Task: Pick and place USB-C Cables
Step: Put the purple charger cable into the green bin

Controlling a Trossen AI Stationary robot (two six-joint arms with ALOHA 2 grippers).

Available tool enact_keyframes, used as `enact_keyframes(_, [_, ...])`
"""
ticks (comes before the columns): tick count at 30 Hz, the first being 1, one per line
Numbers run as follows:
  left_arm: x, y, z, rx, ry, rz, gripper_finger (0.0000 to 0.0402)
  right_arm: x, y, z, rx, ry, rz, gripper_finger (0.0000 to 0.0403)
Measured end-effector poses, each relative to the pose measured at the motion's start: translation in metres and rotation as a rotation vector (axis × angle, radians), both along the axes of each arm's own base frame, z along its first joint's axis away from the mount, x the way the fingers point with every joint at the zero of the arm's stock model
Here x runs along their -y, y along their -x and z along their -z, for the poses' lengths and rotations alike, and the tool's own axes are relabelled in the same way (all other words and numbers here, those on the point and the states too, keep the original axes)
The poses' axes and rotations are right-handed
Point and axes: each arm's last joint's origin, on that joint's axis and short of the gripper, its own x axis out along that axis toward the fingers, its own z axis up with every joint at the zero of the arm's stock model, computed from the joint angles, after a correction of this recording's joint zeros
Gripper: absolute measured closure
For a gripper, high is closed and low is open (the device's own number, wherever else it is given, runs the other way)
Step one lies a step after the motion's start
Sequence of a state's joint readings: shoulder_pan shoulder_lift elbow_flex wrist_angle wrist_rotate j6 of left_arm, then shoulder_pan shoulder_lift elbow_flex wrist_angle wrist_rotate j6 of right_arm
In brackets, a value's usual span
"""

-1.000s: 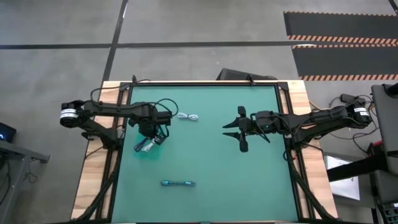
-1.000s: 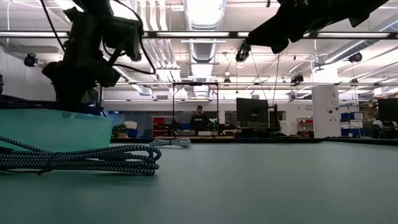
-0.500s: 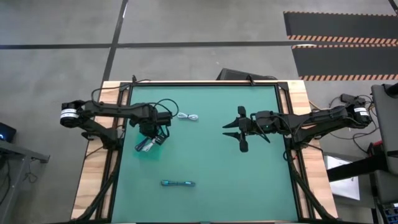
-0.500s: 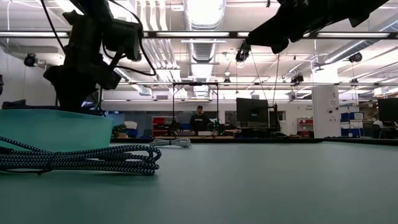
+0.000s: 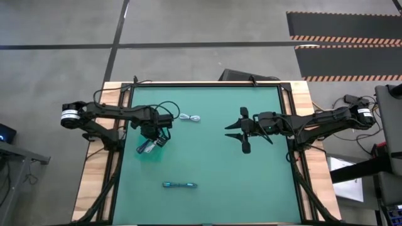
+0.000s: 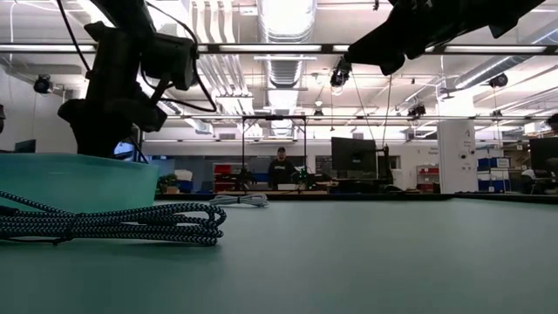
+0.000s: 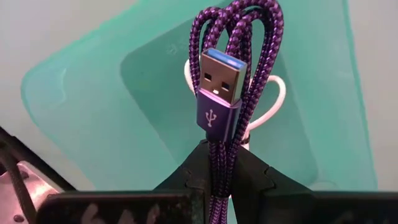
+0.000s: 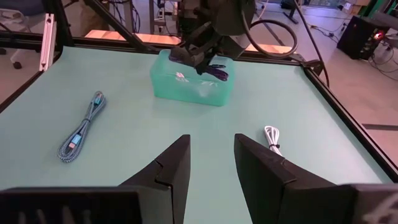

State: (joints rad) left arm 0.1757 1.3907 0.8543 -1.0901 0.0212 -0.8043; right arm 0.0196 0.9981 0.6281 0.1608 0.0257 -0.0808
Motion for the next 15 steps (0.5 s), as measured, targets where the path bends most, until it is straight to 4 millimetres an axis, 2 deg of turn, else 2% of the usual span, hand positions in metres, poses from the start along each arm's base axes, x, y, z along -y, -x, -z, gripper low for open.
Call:
enact_keyframes(7, [0.0,0.002,0.005,-0.002,0.0,0.0,0.0381,0.0,0.0,0.0,0.0,0.0,0.0,0.0289])
enact_keyframes(15, [0.001,0.003,0.019,0.033,-0.005,-0.002,0.038,0.0,0.0,0.0,0.0,0.0,0.0,0.0289])
